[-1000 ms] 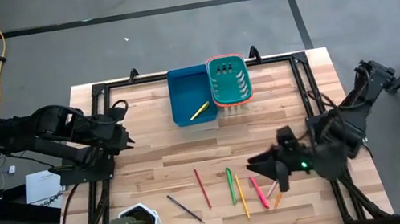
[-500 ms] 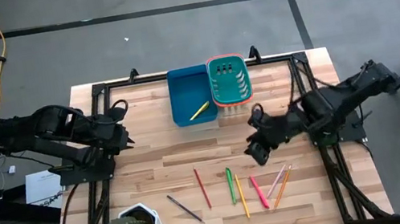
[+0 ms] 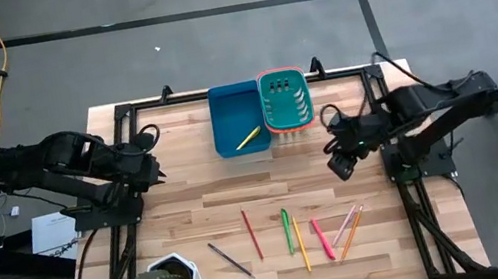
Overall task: Sort pens & pencils
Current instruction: Put the pink pen into the blue bin
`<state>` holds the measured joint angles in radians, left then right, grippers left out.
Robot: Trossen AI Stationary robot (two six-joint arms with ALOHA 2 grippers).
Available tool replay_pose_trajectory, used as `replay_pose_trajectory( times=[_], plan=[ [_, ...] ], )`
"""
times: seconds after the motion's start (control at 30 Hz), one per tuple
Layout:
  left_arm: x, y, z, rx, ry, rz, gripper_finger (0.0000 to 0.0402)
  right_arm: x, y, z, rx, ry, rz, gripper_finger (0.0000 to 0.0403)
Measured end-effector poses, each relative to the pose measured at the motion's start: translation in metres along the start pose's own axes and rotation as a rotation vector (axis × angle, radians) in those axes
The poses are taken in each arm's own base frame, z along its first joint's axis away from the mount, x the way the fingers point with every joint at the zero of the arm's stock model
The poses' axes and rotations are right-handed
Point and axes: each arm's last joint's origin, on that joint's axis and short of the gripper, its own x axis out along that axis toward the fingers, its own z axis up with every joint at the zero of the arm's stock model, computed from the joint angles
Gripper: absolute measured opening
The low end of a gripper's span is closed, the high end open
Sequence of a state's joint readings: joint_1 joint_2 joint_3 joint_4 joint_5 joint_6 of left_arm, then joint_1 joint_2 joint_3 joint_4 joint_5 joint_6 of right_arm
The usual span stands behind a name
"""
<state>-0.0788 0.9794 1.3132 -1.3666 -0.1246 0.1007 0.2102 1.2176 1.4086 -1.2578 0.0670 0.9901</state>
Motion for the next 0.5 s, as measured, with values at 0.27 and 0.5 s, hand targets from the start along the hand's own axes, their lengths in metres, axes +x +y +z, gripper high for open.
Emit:
replay_pose_trajectory(
  times=[0.27, 0.5],
  plan=[
    [0.000, 0.000, 0.000, -0.008, 0.000, 0.000, 0.0051, 0.004, -0.021, -0.035, 0.122, -0.260, 0.297, 0.0131],
    [0.000, 0.000, 0.000, -0.019, 0.000, 0.000, 0.0051, 0.065, -0.030, -0.069, 0.253, -0.186, 0.277, 0.0131]
  ],
)
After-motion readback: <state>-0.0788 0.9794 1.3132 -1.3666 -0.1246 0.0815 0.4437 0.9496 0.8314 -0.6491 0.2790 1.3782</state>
